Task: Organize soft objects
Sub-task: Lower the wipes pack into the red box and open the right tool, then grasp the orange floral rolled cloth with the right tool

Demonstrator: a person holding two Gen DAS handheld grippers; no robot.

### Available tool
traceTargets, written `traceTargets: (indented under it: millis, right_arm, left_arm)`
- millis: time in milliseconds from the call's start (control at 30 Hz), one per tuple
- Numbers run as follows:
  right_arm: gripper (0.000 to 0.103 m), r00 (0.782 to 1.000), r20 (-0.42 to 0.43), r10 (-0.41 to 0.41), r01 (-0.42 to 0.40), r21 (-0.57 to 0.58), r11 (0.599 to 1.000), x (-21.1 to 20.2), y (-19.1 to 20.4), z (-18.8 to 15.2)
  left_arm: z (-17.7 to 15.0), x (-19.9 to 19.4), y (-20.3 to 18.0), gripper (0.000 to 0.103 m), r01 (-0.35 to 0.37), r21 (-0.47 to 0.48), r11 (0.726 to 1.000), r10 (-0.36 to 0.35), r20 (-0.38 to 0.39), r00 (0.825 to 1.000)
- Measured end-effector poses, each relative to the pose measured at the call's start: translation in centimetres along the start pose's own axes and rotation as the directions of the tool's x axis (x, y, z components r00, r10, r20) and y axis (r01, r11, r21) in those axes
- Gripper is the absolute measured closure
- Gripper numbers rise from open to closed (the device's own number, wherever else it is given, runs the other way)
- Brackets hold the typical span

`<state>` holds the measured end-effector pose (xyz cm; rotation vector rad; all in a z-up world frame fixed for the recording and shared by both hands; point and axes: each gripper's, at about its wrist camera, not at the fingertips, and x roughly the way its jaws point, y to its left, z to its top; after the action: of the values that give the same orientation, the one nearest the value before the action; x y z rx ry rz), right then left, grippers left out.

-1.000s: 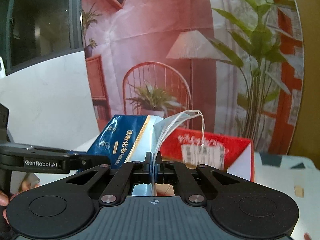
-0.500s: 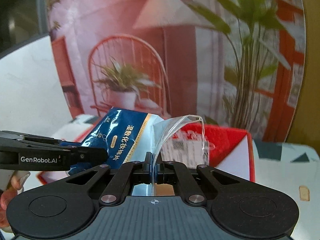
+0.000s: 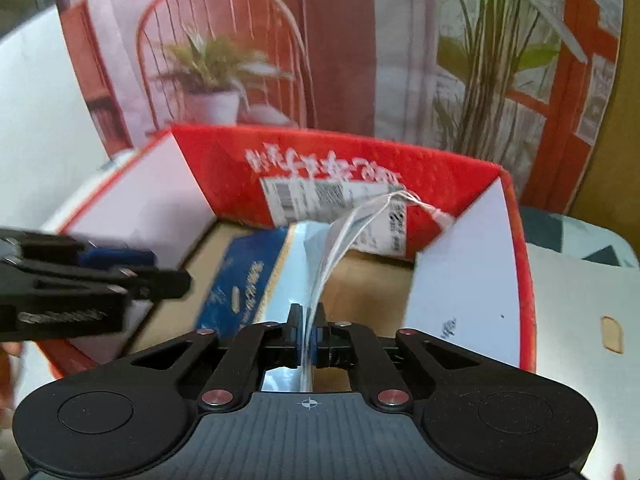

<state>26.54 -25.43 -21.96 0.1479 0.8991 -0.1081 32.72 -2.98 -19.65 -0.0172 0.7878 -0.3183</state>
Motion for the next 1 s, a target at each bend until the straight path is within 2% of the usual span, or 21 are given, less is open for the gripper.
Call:
traceTargets:
  millis: [100,133,167,233,300,333,367,467,567,600,833,1000]
  right_arm:
    - [0.068,0.999,0.008,-0.048,0.048,-0.002,0.999,-0.5,0.3,0.1]
    - [0.053,0.997,0.013,-0.073,0.073,-0.005,0.997,-0.8,0.4,0.0]
    - [0.044,0.995,0.027,-0.091,0.091,-0.002,0.996,-1.2,0.4,-0.1]
    - [0.043,0.995,0.056,-0.082,0.082,0.011,0.997,-2.2,0.2,-0.3]
    - [0.037,0.994,0.081,-0.079,0.077,0.020,0.997,-3.3,0.2,-0.6]
    - [0.031,0.992,0.104,-0.067,0.065,0.021,0.998,-4.1,0.3,-1.0]
    - [0.022,0.990,0.128,-0.052,0.050,0.022,0.999,-4.8,0.4,-1.3]
    - [0.004,0.983,0.180,-0.029,0.028,0.005,1.000,-6.8,1.0,-2.4]
    - [0.000,0.974,0.224,-0.022,0.031,-0.033,0.999,-8.7,2.1,-3.6]
    - [0.000,0.973,0.231,-0.016,0.026,-0.041,0.999,-9.2,2.5,-4.0]
    - [0.000,0.961,0.277,0.001,0.016,-0.060,0.998,-12.3,4.2,-7.1]
    - [0.000,0.957,0.288,0.009,0.009,-0.061,0.998,-13.5,4.8,-10.2]
  left_arm:
    - [-0.2,-1.2,-0.1,0.051,-0.006,0.007,1.000,0.006,0.024,1.000]
    - [-0.3,-1.6,-0.2,0.051,-0.007,0.007,1.000,0.007,0.030,1.000]
    - [-0.4,-2.1,-0.2,0.051,-0.007,0.006,1.000,0.007,0.036,0.999]
    - [-0.7,-2.9,-0.2,0.050,-0.007,0.004,1.000,0.007,0.051,0.999]
    - [-1.3,-4.0,-0.3,0.045,-0.014,0.010,1.000,0.013,0.064,0.998]
    - [-1.6,-4.6,-0.4,0.042,-0.022,0.018,1.000,0.020,0.073,0.997]
    - [-1.9,-5.1,-0.4,0.036,-0.031,0.026,0.999,0.029,0.081,0.996]
    - [-2.8,-6.9,-0.3,0.019,-0.061,0.037,0.997,0.057,0.113,0.992]
    - [-3.7,-8.7,-0.3,0.002,-0.094,0.033,0.995,0.088,0.138,0.987]
    - [-4.1,-9.3,-0.4,0.001,-0.106,0.032,0.994,0.101,0.148,0.984]
    - [-6.8,-12.4,-0.7,0.000,-0.091,-0.013,0.996,0.092,0.176,0.980]
    - [-9.2,-13.1,-2.3,0.000,-0.108,0.020,0.994,0.103,0.187,0.977]
